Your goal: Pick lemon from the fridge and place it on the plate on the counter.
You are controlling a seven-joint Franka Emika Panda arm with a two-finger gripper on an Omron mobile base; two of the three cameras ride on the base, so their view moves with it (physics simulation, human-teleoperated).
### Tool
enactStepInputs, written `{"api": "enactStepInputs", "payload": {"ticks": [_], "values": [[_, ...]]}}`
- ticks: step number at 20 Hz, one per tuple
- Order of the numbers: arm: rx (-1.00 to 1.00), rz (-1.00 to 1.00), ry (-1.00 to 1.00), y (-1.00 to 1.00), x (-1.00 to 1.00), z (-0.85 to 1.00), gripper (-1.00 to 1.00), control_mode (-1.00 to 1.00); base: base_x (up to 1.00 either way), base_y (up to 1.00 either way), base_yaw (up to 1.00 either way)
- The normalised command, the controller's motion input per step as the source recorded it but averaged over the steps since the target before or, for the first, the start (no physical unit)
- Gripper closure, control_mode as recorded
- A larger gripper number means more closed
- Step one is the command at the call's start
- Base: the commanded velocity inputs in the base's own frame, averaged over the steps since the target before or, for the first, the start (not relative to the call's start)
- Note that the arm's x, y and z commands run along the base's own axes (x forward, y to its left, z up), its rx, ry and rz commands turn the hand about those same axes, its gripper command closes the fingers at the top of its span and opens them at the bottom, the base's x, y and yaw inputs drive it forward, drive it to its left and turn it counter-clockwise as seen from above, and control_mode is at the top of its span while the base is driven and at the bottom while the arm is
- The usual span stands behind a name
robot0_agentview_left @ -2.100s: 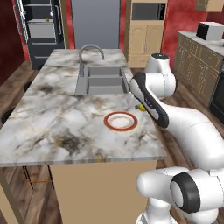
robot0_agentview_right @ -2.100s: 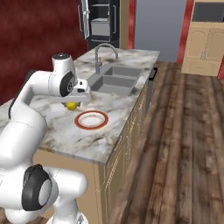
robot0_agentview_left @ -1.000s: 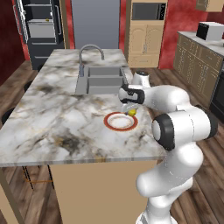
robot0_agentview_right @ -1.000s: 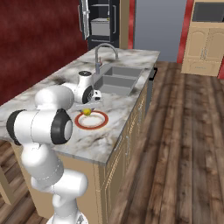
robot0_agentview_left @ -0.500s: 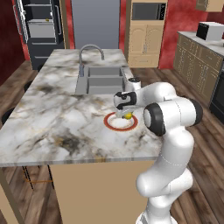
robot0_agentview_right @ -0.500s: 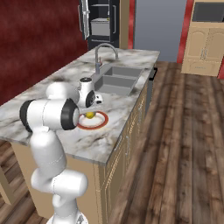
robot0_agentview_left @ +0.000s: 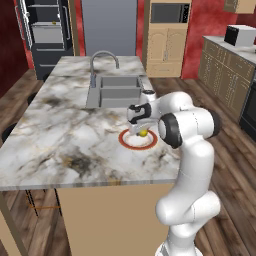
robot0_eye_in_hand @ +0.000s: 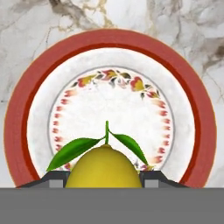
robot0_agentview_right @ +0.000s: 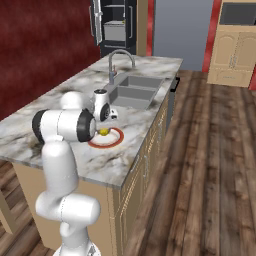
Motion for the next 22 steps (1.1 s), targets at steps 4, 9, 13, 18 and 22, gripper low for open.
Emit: {"api": "enactStepInputs", "payload": {"ticks": [4, 9, 13, 18, 22], "values": [[0.00, 0.00, 0.00, 0.00, 0.24, -0.47, 1.00, -1.00, 0.00, 0.00, 0.00], [0.00, 0.00, 0.00, 0.00, 0.14, -0.44, 1.00, -1.00, 0.00, 0.00, 0.00], [0.01, 0.00, 0.00, 0.00, 0.11, -0.13, -1.00, -1.00, 0.00, 0.00, 0.00], [0.00, 0.00, 0.00, 0.00, 0.03, 0.00, -1.00, -1.00, 0.00, 0.00, 0.00], [-0.05, 0.00, 0.01, 0.00, -0.01, 0.23, -1.00, -1.00, 0.00, 0.00, 0.00]]}}
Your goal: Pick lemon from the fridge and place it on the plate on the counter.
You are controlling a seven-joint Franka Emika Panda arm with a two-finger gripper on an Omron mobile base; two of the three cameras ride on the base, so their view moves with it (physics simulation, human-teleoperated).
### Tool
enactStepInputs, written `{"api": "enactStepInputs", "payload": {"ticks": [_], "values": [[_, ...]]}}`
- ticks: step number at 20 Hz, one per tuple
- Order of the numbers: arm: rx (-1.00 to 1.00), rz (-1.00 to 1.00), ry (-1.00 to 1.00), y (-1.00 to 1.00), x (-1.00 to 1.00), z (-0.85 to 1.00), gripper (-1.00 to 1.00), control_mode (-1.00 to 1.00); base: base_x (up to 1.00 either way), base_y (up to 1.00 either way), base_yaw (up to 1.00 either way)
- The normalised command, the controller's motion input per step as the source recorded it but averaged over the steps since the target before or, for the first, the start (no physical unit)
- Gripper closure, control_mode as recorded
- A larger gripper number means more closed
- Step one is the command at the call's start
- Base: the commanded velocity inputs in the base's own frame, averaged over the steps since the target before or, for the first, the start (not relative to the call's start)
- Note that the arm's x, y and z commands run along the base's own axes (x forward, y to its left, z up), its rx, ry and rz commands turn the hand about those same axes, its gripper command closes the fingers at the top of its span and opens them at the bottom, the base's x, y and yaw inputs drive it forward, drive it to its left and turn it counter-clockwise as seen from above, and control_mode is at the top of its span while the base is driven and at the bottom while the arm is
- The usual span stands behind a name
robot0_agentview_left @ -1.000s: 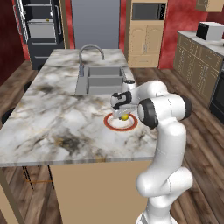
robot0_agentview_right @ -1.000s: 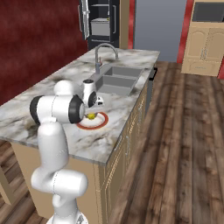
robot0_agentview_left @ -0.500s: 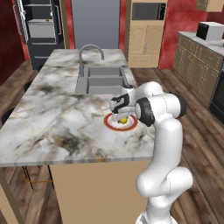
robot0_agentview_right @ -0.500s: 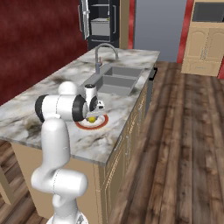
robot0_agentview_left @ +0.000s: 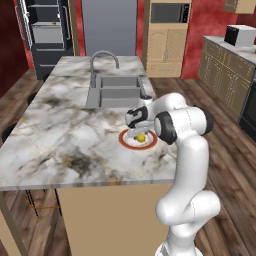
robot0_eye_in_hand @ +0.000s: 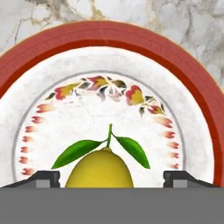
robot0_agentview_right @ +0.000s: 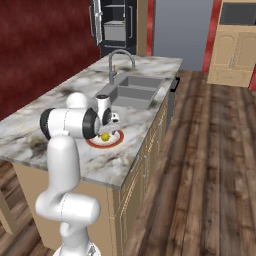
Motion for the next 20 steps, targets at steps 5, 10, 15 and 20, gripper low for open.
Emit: {"api": "enactStepInputs", "payload": {"ticks": [5, 10, 15, 20], "values": [[-0.01, 0.00, 0.03, 0.00, -0.08, 0.53, -1.00, -1.00, 0.00, 0.00, 0.00], [0.11, -0.02, 0.00, -0.18, -0.67, 0.89, -1.00, -1.00, 0.00, 0.00, 0.00], [0.05, -0.02, 0.00, -0.22, -1.00, 1.00, -1.00, -1.00, 0.00, 0.00, 0.00], [0.00, -0.01, 0.00, -0.23, -1.00, 0.89, -1.00, -1.00, 0.00, 0.00, 0.00]]}}
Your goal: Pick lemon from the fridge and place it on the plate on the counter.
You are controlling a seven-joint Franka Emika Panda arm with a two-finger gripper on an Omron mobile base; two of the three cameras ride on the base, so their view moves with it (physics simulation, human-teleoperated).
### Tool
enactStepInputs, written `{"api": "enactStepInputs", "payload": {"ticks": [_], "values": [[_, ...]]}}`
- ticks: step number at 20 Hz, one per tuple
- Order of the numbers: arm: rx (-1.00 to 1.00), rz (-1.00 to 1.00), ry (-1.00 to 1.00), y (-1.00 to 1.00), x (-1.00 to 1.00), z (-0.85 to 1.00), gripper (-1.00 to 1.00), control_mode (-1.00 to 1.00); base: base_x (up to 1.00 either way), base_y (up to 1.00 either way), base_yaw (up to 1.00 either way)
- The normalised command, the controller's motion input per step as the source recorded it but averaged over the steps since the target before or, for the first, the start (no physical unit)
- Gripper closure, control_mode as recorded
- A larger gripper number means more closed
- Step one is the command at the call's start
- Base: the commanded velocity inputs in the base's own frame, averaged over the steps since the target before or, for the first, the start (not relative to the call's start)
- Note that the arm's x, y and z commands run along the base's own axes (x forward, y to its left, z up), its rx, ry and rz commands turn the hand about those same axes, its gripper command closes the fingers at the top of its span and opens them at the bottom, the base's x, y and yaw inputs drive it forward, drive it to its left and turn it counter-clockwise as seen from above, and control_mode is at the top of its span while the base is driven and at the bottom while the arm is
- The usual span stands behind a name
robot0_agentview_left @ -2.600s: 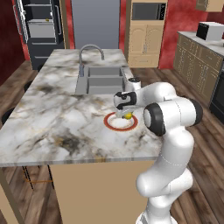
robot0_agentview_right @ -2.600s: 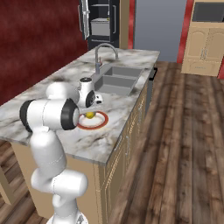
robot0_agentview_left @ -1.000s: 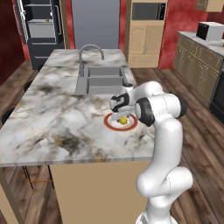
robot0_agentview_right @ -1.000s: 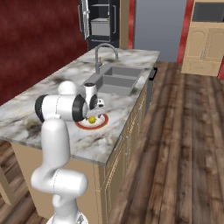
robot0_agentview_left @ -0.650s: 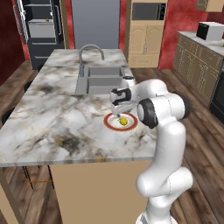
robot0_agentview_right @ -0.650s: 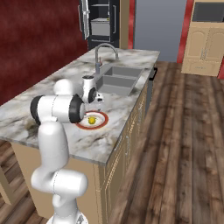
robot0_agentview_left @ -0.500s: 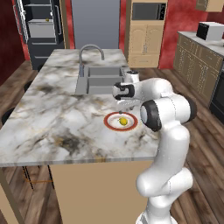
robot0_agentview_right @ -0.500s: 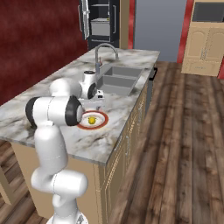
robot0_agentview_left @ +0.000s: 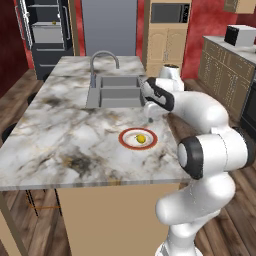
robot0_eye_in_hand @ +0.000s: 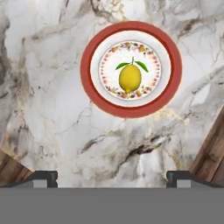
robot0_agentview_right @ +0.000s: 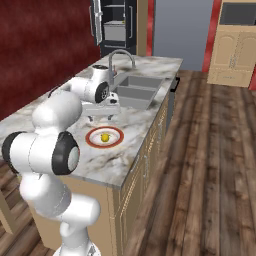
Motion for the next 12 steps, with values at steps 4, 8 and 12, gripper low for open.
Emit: {"api": "enactStepInputs", "payload": {"ticks": [4, 8, 12], "values": [[-0.05, 0.00, -0.09, -0.16, -1.00, 0.45, -1.00, -1.00, 0.00, 0.00, 0.00], [-0.11, 0.00, -0.06, -0.09, -1.00, 0.22, -1.00, -1.00, 0.00, 0.00, 0.00], [-0.04, -0.08, 0.02, 0.00, -1.00, 0.00, -1.00, -1.00, 0.00, 0.00, 0.00]]}}
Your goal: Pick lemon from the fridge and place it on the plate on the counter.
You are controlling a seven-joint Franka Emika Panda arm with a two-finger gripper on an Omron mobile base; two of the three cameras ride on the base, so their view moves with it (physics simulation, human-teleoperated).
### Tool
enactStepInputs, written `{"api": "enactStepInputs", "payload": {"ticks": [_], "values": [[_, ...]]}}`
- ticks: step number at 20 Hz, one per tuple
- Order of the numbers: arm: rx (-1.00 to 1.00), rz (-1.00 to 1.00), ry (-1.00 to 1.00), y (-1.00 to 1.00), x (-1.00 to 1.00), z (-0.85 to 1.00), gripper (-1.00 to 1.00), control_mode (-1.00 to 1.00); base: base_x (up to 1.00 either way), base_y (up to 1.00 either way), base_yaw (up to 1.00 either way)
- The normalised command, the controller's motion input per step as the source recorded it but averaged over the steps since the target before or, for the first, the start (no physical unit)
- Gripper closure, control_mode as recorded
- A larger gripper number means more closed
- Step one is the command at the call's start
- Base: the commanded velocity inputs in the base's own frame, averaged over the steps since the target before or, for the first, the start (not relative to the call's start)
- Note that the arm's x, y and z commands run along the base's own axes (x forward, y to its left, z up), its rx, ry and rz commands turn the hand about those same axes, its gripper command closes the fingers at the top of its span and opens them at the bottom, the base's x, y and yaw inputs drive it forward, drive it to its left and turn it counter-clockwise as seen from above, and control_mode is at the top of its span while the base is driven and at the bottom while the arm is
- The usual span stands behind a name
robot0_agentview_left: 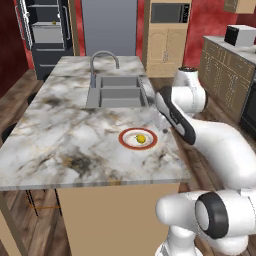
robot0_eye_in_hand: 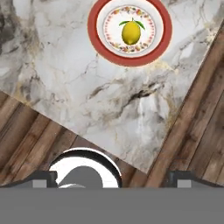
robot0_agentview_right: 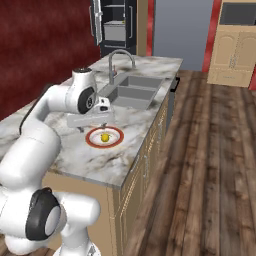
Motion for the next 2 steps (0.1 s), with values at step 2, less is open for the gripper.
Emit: {"api": "enactStepInputs", "payload": {"ticks": [2], "values": [[0.00, -0.14, 0.15, 0.00, -1.00, 0.00, -1.00, -1.00, 0.00, 0.00, 0.00]]}}
